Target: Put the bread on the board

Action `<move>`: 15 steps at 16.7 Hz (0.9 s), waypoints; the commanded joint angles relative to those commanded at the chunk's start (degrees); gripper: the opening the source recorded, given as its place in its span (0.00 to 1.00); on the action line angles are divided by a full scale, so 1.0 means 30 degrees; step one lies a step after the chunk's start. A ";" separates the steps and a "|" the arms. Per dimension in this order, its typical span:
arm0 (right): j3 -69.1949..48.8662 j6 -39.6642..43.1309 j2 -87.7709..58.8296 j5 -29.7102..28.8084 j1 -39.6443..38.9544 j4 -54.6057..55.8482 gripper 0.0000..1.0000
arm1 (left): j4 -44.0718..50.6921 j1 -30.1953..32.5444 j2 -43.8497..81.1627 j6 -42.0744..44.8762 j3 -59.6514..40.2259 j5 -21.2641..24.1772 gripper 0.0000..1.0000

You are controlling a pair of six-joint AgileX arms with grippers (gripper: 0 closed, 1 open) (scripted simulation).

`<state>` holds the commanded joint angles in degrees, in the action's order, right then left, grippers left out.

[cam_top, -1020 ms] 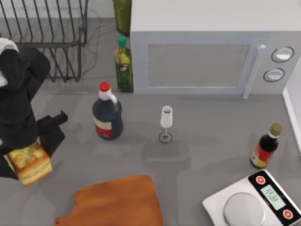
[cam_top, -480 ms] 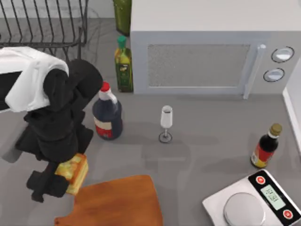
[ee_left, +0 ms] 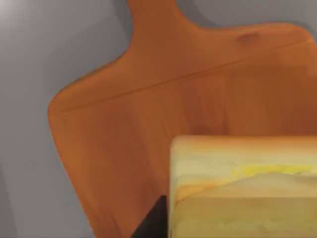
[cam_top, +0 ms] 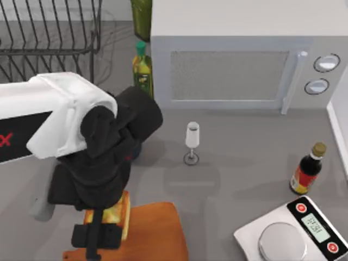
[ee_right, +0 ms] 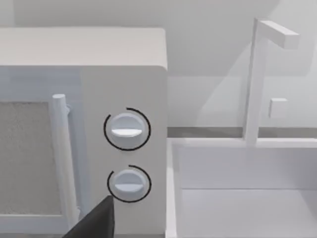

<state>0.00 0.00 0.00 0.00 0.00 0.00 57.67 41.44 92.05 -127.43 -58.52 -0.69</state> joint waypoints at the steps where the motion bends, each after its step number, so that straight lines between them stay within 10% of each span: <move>1: 0.0000 0.0000 0.0000 0.0000 0.0000 0.0000 1.00 | 0.0030 0.0368 -0.0083 -0.0670 -0.0018 0.0034 0.00; 15: 0.0000 0.0000 0.0000 0.0000 0.0000 0.0000 1.00 | -0.0400 0.1159 -0.0083 -0.2138 0.0200 0.0101 0.00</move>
<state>0.00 0.00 0.00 0.00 0.00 0.00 56.46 44.91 91.80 -133.84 -57.92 -0.39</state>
